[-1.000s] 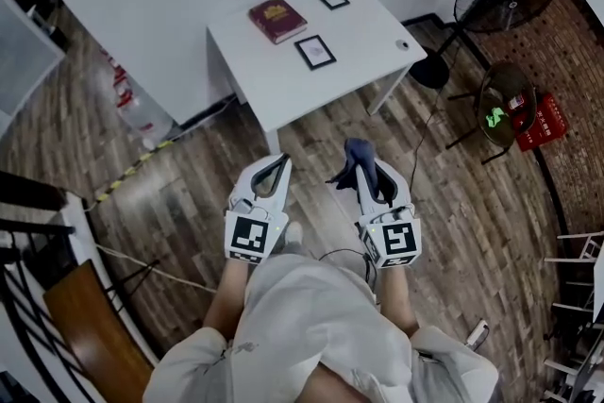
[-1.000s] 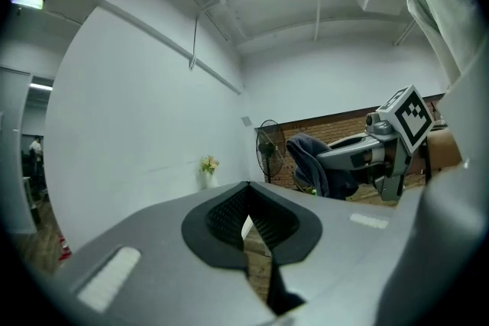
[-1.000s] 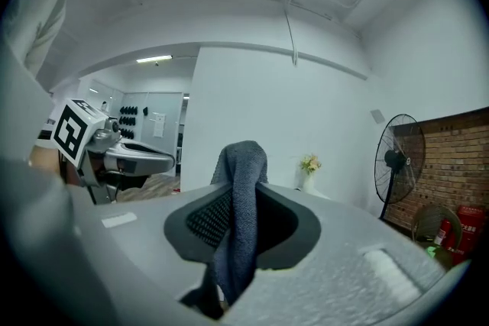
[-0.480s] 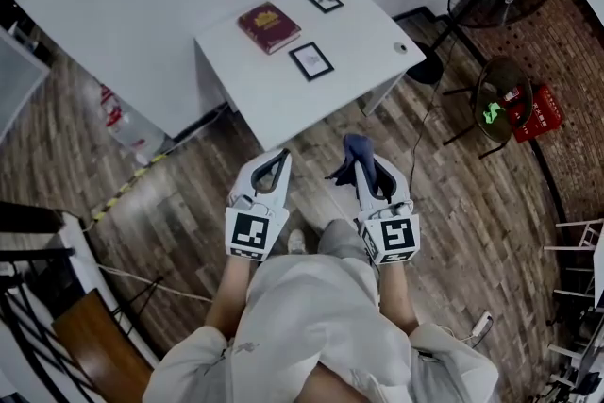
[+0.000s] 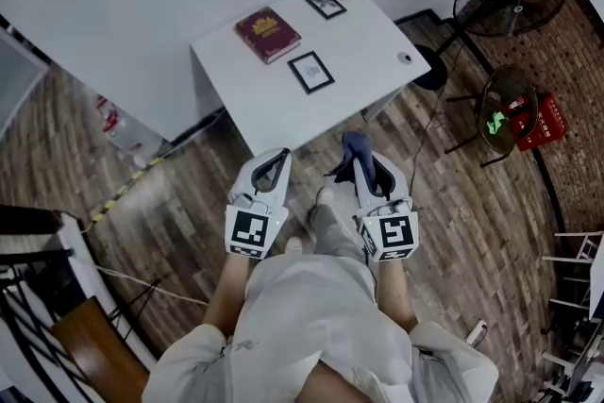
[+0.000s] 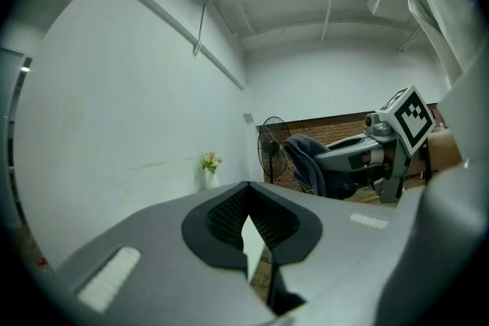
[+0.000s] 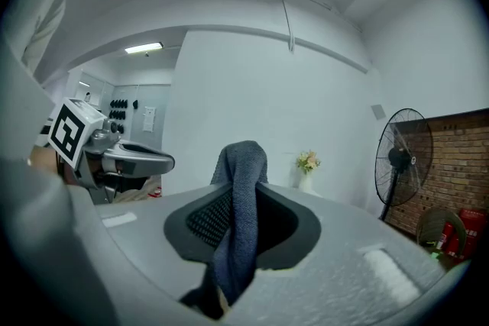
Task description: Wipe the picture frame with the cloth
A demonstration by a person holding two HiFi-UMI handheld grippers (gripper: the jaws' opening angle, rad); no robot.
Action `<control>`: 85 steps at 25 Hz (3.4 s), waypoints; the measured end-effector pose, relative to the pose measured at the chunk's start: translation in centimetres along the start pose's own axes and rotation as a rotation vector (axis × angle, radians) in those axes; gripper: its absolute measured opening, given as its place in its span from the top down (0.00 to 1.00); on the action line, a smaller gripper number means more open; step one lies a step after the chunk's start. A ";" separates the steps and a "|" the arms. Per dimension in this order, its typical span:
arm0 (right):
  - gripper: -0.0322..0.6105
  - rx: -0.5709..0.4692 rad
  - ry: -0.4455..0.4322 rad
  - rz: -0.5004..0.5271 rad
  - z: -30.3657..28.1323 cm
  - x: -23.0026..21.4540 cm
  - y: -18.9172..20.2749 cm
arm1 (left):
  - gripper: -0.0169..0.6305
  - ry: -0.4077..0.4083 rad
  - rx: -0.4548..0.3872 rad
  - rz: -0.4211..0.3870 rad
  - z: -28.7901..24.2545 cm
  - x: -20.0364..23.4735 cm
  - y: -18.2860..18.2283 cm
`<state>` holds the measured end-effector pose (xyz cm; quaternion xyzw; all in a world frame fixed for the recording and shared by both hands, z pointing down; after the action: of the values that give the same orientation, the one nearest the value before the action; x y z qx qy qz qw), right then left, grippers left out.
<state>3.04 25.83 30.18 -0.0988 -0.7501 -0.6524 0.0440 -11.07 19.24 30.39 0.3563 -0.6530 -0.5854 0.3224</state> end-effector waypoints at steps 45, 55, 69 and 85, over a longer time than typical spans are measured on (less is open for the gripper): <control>0.84 0.071 -0.304 -0.002 -25.4 -14.9 4.0 | 0.94 -0.251 0.119 0.115 -23.1 11.5 2.9; 0.84 0.190 -0.314 0.007 -31.1 -13.1 7.3 | 0.94 -0.182 0.191 0.198 -26.5 15.8 8.2; 0.84 0.304 -0.315 0.029 -35.0 -12.2 11.0 | 0.94 -0.116 0.278 0.290 -29.2 17.8 14.1; 0.84 0.416 -0.501 0.051 -39.5 -10.8 16.5 | 0.94 -0.139 0.462 0.293 -32.3 17.8 21.5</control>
<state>14.53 -12.00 49.79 -0.2639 -0.8522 -0.4390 -0.1066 4.54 -11.74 55.28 0.2812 -0.8342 -0.3913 0.2684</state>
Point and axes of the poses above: the fingertips, and each gripper's own axes: z backward along the fingers, x to its left, y out of its underside, the point moved 2 cm from there along z, backward along the fingers, and after that the axes turned 7 degrees about z, right-handed, at the moved point
